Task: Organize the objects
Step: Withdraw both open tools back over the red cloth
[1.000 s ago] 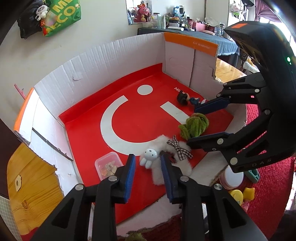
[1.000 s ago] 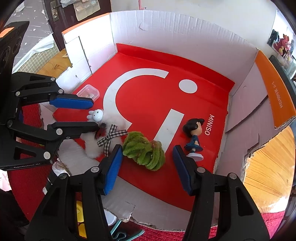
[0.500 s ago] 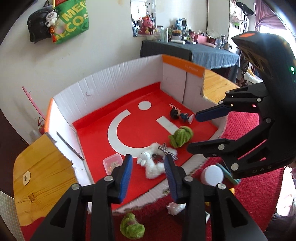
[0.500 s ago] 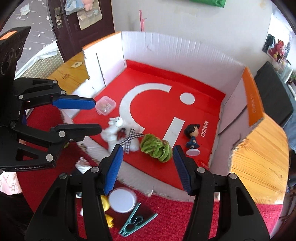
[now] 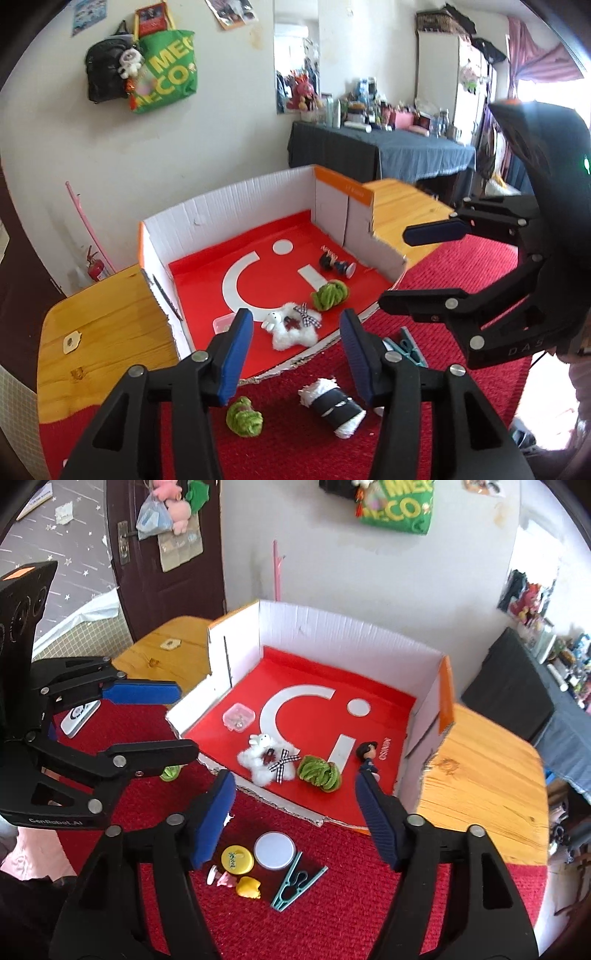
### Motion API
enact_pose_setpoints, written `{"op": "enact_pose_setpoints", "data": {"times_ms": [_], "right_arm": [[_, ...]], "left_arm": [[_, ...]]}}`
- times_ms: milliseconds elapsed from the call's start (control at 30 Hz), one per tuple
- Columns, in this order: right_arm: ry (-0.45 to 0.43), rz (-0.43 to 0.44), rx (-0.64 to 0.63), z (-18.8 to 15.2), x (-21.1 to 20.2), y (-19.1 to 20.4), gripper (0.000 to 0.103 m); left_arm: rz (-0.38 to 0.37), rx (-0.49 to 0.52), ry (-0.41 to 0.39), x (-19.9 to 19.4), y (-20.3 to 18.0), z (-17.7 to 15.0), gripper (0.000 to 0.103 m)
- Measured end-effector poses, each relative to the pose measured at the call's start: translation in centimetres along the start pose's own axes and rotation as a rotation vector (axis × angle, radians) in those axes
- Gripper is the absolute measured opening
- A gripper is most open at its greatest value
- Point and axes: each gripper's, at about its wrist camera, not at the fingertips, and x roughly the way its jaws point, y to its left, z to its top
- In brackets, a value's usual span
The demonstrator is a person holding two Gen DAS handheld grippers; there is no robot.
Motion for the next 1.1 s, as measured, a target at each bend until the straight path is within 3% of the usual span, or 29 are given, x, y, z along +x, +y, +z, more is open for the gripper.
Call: {"op": "enact_pose_setpoints", "data": {"times_ms": [300,367,500,633,767,933,1100], "right_arm": [[-0.137,-0.106,0.041,-2.4,-4.2,1.5,0.078],[-0.169,-0.118,0.067,-3.2,-4.9,1.7,0.084],[-0.234,-0.160,0.122,-4.9,-6.0,2.0,0.087],[-0.288,-0.195,0.184,-6.5,-6.5,1.9,0.097],[-0.336,-0.238,0.220,-7.9,-6.7,2.1,0.099],[-0.331,-0.269,0.247,-9.6,-5.3,2.2,0.101],[-0.274,-0.256,0.305,-11.6,-2.9,2.0,0.101]], "left_arm": [[0.066,-0.054,-0.117,-4.7,-1.5,-2.0,0.072],[0.072,-0.068,-0.146,-5.6,-1.9,-2.8,0.077],[0.095,-0.102,-0.186,-6.6,-2.6,-4.2,0.084],[0.119,-0.137,-0.211,-7.0,-3.0,-5.3,0.092],[0.144,-0.189,-0.217,-7.0,-3.0,-6.6,0.102],[0.220,-0.243,-0.203,-6.1,-2.9,-8.5,0.103],[0.304,-0.273,-0.156,-4.2,-3.0,-10.9,0.103]]}}
